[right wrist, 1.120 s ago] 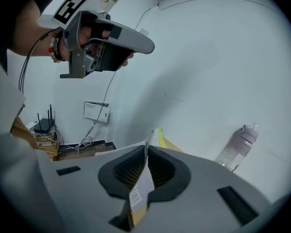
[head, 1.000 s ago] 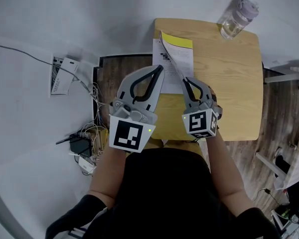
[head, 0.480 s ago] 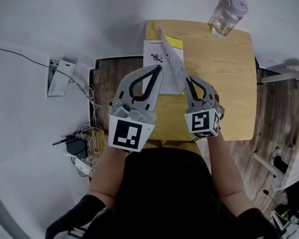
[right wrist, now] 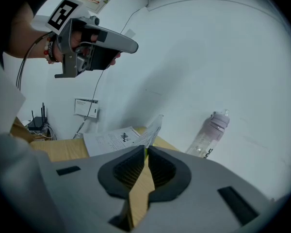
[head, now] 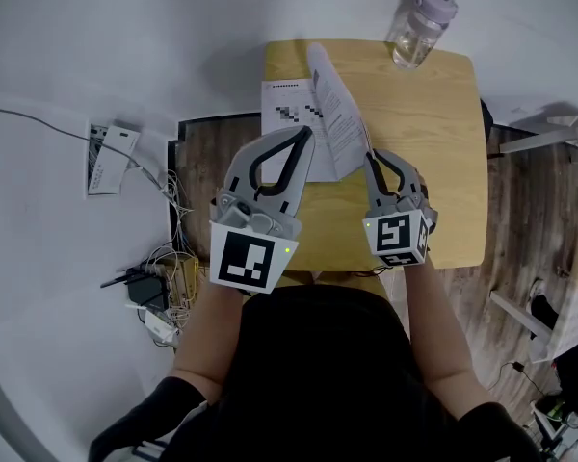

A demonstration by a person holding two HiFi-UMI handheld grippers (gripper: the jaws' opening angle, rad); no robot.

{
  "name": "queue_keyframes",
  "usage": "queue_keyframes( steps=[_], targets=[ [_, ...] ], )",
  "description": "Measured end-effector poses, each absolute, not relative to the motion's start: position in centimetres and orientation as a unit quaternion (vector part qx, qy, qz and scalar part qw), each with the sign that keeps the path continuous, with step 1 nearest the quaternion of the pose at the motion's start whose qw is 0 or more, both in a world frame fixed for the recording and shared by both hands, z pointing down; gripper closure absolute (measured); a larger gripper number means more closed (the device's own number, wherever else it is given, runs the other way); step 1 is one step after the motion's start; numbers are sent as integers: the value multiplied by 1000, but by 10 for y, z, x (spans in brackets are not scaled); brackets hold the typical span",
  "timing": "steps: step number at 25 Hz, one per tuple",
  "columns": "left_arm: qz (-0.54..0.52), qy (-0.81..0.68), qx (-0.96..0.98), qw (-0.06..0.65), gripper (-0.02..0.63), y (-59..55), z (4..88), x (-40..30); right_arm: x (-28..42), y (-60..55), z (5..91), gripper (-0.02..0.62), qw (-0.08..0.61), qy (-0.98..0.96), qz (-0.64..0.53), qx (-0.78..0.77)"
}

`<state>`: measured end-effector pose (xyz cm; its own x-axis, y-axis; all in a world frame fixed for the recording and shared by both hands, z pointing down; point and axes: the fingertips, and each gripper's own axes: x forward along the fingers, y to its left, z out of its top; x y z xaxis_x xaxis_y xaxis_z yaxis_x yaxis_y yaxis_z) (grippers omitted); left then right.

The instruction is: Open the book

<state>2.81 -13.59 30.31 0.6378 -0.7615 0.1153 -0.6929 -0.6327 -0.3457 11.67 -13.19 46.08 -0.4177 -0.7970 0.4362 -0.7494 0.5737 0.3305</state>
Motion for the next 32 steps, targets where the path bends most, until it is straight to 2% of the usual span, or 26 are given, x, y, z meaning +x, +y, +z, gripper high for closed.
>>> queue_keyframes(
  steps=[32],
  targets=[
    [-130, 390, -904, 119, 595, -142, 322, 47, 189, -121, 530, 551, 338, -795, 47, 501]
  ],
)
